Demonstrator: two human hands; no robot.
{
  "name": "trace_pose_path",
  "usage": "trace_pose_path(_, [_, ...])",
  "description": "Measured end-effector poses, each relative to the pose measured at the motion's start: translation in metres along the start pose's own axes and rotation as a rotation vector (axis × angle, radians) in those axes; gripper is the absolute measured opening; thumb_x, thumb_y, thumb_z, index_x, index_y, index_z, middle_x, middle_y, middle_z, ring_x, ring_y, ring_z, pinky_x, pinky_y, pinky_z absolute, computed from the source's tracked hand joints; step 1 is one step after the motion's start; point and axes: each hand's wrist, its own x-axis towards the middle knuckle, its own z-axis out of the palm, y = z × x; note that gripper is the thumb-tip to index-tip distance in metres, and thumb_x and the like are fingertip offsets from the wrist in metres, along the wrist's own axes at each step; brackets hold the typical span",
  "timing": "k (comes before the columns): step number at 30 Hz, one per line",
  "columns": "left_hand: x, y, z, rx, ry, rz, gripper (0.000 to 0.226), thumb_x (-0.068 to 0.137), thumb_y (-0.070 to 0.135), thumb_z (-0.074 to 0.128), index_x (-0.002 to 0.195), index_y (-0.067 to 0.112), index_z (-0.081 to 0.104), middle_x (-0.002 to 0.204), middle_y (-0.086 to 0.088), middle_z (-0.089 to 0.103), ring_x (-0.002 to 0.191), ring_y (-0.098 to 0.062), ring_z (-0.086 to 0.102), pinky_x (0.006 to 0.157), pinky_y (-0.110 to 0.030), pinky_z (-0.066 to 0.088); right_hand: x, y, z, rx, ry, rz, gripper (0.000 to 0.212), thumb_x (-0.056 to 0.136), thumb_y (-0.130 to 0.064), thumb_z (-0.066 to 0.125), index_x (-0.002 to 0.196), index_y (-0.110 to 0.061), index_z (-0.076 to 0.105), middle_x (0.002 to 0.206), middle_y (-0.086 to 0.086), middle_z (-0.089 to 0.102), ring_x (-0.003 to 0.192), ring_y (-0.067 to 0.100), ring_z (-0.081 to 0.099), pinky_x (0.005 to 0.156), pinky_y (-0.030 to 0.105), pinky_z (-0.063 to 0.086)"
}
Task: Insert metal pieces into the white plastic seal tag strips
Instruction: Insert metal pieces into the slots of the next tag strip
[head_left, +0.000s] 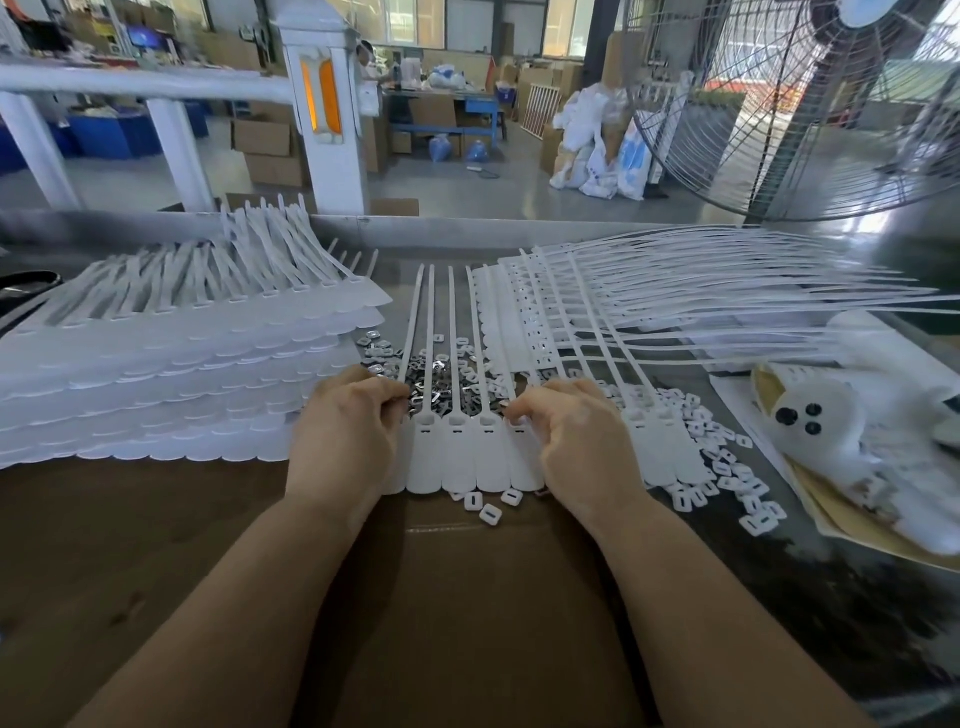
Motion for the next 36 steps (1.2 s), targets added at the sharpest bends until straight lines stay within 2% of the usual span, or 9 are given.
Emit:
trace_pose_path(4, [0.016, 0.001, 0.003, 0.053, -0.075, -0.004, 0.023, 0.093, 0.017, 0.054, 0.111, 0.017, 0.069, 0.109, -0.004, 0.061, 0.102, -0.026, 0.051, 0.082, -0.029, 0.041, 0.001, 0.001, 0.001, -0.022, -0.011, -0.001, 0.021, 0.090, -0.005, 0.053, 0.091, -0.016, 0.071, 0.090, -0.001, 0.066, 0.096, 0.018, 0.049, 0.085, 0.037, 0.041])
trace_pose_path(8, [0.026, 0.002, 0.005, 0.163, -0.147, -0.006, 0.022, 0.094, 0.018, 0.051, 0.103, 0.018, 0.072, 0.105, -0.004, 0.059, 0.101, -0.025, 0.051, 0.074, -0.026, 0.036, 0.001, 0.001, 0.002, -0.030, -0.015, -0.001, 0.022, 0.090, -0.005, 0.053, 0.092, -0.016, 0.071, 0.090, -0.002, 0.066, 0.096, 0.018, 0.049, 0.085, 0.037, 0.041])
trace_pose_path(14, [0.033, 0.009, 0.002, 0.259, -0.240, -0.024, 0.020, 0.093, 0.024, 0.055, 0.104, 0.029, 0.071, 0.115, 0.003, 0.059, 0.102, -0.021, 0.055, 0.071, -0.026, 0.041, 0.003, 0.001, 0.000, -0.037, -0.050, 0.009, 0.023, 0.091, -0.005, 0.049, 0.092, -0.017, 0.070, 0.093, 0.000, 0.066, 0.097, 0.018, 0.049, 0.085, 0.037, 0.040])
trace_pose_path(19, [0.034, 0.010, -0.002, 0.253, -0.277, -0.036, 0.017, 0.091, 0.020, 0.057, 0.095, 0.027, 0.073, 0.102, 0.002, 0.066, 0.089, -0.021, 0.059, 0.074, -0.033, 0.052, 0.008, 0.000, -0.005, -0.049, -0.117, 0.012, 0.024, 0.091, -0.007, 0.049, 0.093, -0.018, 0.070, 0.093, 0.000, 0.066, 0.095, 0.016, 0.048, 0.081, 0.034, 0.040])
trace_pose_path(23, [0.034, 0.012, 0.000, 0.238, -0.308, -0.010, 0.014, 0.092, 0.022, 0.056, 0.098, 0.023, 0.069, 0.108, 0.000, 0.060, 0.094, -0.021, 0.057, 0.082, -0.040, 0.052, 0.006, 0.003, -0.006, -0.031, -0.094, 0.006, 0.023, 0.091, -0.007, 0.049, 0.092, -0.017, 0.070, 0.091, -0.002, 0.065, 0.094, 0.016, 0.048, 0.079, 0.032, 0.039])
trace_pose_path(28, [0.036, 0.010, -0.002, 0.263, -0.331, -0.005, 0.017, 0.092, 0.023, 0.057, 0.099, 0.026, 0.071, 0.109, 0.001, 0.057, 0.094, -0.022, 0.057, 0.076, -0.034, 0.051, 0.002, 0.004, -0.002, -0.014, -0.034, -0.001, 0.022, 0.090, -0.007, 0.051, 0.091, -0.015, 0.071, 0.092, -0.002, 0.065, 0.097, 0.016, 0.049, 0.085, 0.037, 0.040])
trace_pose_path(32, [0.040, 0.014, -0.004, 0.262, -0.393, -0.033, 0.016, 0.089, 0.022, 0.059, 0.094, 0.027, 0.073, 0.098, 0.000, 0.066, 0.086, -0.023, 0.060, 0.076, -0.034, 0.054, 0.001, 0.005, -0.002, -0.024, -0.033, 0.002, 0.021, 0.090, -0.007, 0.051, 0.090, -0.015, 0.071, 0.089, -0.002, 0.063, 0.095, 0.017, 0.048, 0.083, 0.035, 0.039])
trace_pose_path(36, [0.039, 0.016, -0.004, 0.250, -0.361, -0.075, 0.011, 0.087, 0.024, 0.063, 0.091, 0.026, 0.073, 0.091, 0.001, 0.067, 0.083, -0.022, 0.061, 0.072, -0.033, 0.053, 0.000, 0.005, -0.001, -0.050, -0.031, 0.002, 0.022, 0.089, -0.005, 0.051, 0.091, -0.017, 0.071, 0.088, -0.003, 0.062, 0.095, 0.016, 0.048, 0.084, 0.035, 0.039])
